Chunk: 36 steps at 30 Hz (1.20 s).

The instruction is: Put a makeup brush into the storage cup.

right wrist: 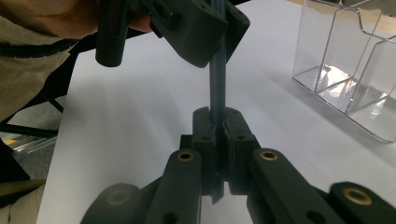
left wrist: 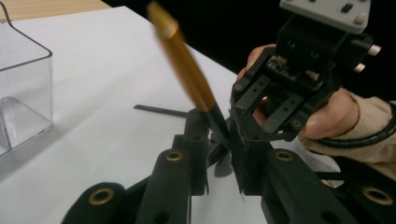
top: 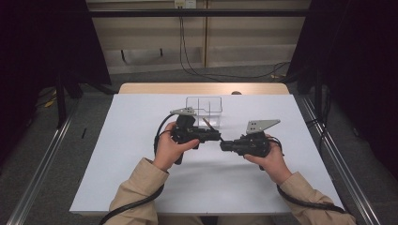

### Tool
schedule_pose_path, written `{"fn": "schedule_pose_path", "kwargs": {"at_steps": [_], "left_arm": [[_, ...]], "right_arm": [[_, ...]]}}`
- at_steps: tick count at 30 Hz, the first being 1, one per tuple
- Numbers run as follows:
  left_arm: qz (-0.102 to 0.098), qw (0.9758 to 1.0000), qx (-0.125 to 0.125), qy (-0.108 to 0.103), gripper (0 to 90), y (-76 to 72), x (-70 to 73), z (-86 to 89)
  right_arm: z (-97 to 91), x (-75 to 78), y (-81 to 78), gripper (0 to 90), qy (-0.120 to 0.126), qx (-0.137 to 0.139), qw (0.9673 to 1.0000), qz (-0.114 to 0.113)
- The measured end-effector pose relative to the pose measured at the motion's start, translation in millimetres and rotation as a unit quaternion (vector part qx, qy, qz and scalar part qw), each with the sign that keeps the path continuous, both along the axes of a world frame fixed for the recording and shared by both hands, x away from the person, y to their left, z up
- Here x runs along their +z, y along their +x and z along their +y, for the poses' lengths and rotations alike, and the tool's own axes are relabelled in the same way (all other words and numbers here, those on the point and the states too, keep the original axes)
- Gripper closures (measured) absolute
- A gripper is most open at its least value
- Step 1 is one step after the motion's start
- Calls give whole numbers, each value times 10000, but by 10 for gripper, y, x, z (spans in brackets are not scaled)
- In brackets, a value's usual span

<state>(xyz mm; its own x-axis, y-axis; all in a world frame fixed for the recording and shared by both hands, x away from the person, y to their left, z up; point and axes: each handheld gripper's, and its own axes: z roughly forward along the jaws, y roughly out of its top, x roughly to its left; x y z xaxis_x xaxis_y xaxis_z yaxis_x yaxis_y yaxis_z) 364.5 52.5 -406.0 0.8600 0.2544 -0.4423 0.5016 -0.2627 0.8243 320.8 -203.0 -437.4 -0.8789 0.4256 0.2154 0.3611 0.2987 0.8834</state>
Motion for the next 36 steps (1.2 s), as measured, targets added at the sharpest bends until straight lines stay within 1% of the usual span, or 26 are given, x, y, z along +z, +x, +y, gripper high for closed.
{"fn": "schedule_pose_path", "kwargs": {"at_steps": [2, 4, 6, 8, 10, 12, 13, 16, 19, 22, 24, 31, 33, 36], "left_arm": [[-6, 10000, -10, -53, 798, -8, -2, -13], [-30, 10000, -39, -44, 809, -15, -10, -35], [0, 10000, -46, -68, 822, -25, -17, -52], [-38, 10000, -49, -68, 829, -32, -15, -59], [-105, 9999, -71, -66, 831, -37, -14, -59], [-126, 9998, -48, -133, 832, -44, -24, -67], [-133, 9998, -32, -121, 832, -47, -25, -70], [-215, 9997, -47, -97, 833, -52, -27, -78], [-252, 9995, -38, -170, 834, -57, -30, -82], [-322, 9993, -24, -171, 833, -64, -27, -87], [-353, 9992, -15, -208, 834, -69, -29, -88], [-357, 9991, 28, -231, 833, -76, -38, -82], [-413, 9988, 48, -252, 833, -81, -38, -87], [-436, 9987, 35, -266, 834, -88, -38, -95]], "right_arm": [[22, -7, 4, 849, -5, 0, 10000, 24], [51, -11, 6, 849, -3, 28, 10000, 43], [80, -10, 5, 848, 8, 39, 10000, 85], [103, -9, 2, 847, -20, 51, 9999, 91], [106, -15, 5, 846, 14, 59, 9999, 138], [111, -22, 6, 846, 65, 61, 9998, 167], [118, -22, 4, 844, 70, 63, 9998, 184], [140, -26, 0, 838, 41, 80, 9998, 180], [151, -28, -1, 833, 108, 85, 9997, 222], [166, -26, -4, 829, 128, 82, 9997, 199], [169, -26, -3, 828, 138, 82, 9997, 186], [187, -29, -6, 821, 162, 94, 9996, 208], [203, -29, -5, 818, 197, 97, 9995, 228], [238, -22, -7, 809, 218, 124, 9994, 232]]}}
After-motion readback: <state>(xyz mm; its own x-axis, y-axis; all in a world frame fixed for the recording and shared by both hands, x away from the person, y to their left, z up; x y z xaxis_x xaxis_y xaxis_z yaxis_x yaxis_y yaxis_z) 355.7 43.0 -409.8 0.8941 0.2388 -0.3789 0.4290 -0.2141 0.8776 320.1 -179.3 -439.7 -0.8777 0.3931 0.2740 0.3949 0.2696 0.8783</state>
